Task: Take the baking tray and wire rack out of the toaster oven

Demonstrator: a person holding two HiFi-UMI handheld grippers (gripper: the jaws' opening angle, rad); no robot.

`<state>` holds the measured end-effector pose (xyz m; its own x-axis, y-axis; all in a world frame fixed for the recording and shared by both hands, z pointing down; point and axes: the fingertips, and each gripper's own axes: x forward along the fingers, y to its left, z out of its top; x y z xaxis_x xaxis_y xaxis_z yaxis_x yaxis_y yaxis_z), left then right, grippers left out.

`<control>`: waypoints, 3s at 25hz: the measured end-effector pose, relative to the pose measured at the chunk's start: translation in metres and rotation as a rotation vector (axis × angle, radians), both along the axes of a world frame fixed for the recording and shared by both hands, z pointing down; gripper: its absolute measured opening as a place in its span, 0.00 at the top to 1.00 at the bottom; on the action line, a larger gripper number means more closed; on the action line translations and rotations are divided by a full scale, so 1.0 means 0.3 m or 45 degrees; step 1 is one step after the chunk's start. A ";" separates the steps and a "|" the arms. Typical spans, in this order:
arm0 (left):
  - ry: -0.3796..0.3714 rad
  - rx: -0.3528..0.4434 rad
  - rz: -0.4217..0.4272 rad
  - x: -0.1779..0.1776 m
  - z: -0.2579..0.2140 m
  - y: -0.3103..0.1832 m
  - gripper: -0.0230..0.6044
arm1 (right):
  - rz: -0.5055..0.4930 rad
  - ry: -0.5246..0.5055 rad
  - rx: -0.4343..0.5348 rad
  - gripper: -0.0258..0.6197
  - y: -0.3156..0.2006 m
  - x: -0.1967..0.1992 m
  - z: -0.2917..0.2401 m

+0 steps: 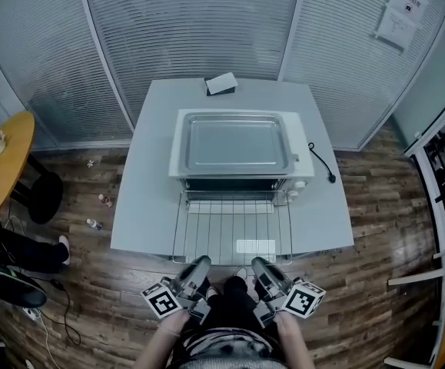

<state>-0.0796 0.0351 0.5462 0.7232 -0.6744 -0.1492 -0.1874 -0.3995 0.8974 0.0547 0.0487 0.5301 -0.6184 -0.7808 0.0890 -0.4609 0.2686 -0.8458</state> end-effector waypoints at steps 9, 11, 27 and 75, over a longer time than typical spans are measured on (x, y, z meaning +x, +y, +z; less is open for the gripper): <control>-0.097 0.168 -0.006 -0.007 -0.138 0.038 0.89 | -0.038 -0.027 0.115 0.89 0.019 0.002 -0.117; -0.115 0.219 -0.010 -0.005 -0.178 0.024 0.89 | -0.039 -0.048 0.150 0.89 0.003 0.006 -0.149; -0.057 0.153 -0.058 0.057 -0.246 -0.265 0.89 | -0.033 -0.110 0.130 0.89 -0.282 0.071 -0.202; -1.367 0.679 -0.416 -0.061 -0.268 -0.543 0.37 | 0.221 1.036 0.397 0.38 -0.560 0.263 -0.210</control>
<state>-0.0979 -0.1278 0.4660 0.4583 -0.8828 0.1032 -0.8856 -0.4634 -0.0309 0.1335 -0.1194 0.4669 -0.3273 -0.9198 0.2166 -0.9429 0.3029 -0.1386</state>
